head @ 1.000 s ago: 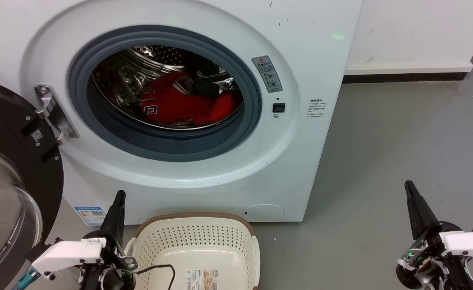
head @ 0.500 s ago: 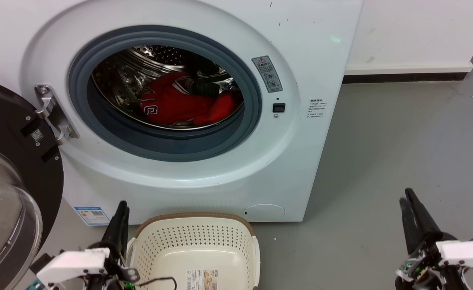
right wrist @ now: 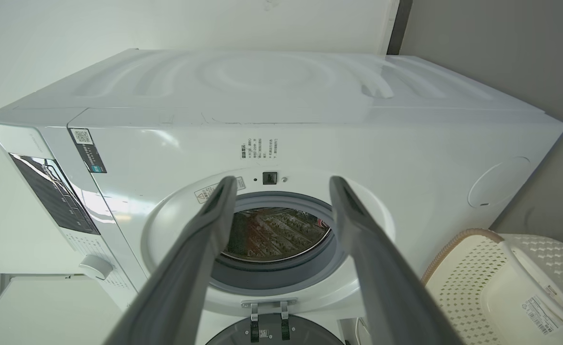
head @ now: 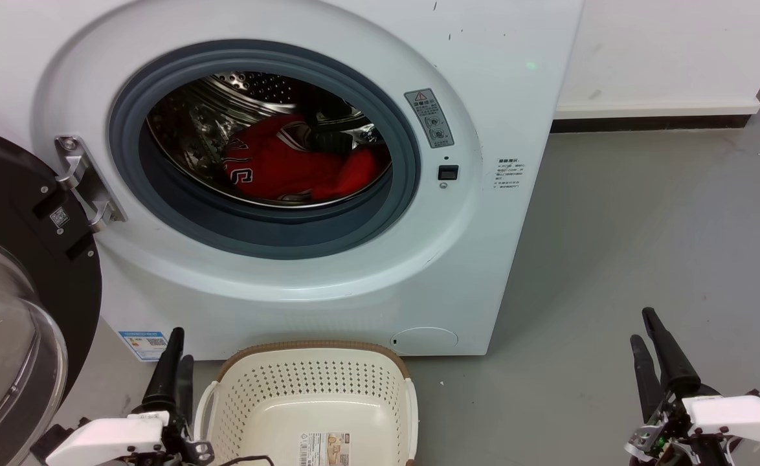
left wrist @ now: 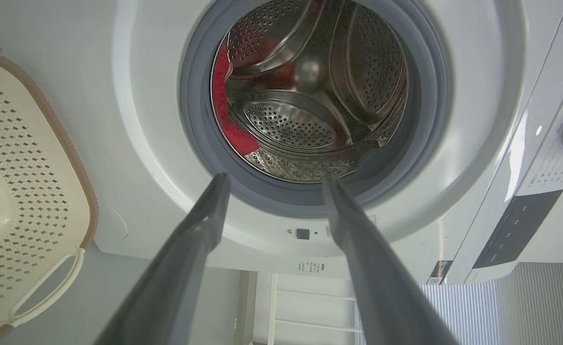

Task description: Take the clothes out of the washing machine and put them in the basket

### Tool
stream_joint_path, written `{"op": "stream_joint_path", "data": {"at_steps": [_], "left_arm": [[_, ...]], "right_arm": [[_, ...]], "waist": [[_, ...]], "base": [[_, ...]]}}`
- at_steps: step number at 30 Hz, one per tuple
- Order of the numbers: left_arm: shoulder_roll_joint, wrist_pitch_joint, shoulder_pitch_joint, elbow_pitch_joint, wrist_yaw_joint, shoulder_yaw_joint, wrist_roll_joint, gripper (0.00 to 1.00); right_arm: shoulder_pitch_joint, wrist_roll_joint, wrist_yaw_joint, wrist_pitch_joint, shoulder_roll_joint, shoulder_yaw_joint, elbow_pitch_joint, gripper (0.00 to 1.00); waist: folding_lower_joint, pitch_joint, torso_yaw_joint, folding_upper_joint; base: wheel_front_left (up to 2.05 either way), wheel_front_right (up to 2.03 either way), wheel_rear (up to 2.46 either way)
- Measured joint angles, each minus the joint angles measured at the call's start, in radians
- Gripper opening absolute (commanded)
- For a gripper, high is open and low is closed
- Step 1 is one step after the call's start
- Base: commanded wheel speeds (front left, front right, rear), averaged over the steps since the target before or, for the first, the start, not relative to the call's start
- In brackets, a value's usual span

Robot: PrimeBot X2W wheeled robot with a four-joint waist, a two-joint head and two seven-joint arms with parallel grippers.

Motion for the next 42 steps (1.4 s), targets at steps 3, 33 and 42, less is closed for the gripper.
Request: {"op": "stream_joint_path", "data": {"at_steps": [3, 33, 42], "left_arm": [[0.000, -0.016, 0.001, -0.007, 0.000, 0.019, 0.039, 1.00], [0.001, -0.136, 0.028, -0.314, 0.133, 0.000, 0.687, 1.00], [0.001, -0.163, 0.046, -0.365, 0.159, -0.085, 0.887, 1.00]], "right_arm": [[0.000, -0.026, 0.000, -0.013, 0.000, 0.007, -0.005, 1.00], [-0.009, -0.901, 0.000, -0.134, 0.000, -0.002, -0.179, 1.00], [-0.009, -1.055, 0.000, -0.163, 0.000, 0.022, -0.206, 1.00]], "waist": [[0.0000, 0.000, -0.001, 0.0000], [0.0000, 0.019, -0.015, 0.0000], [0.0000, 0.022, -0.022, 0.0000]], "base": [[0.00, 0.00, 0.00], [0.00, 0.00, 0.00], [0.00, 0.00, 0.00]]}}
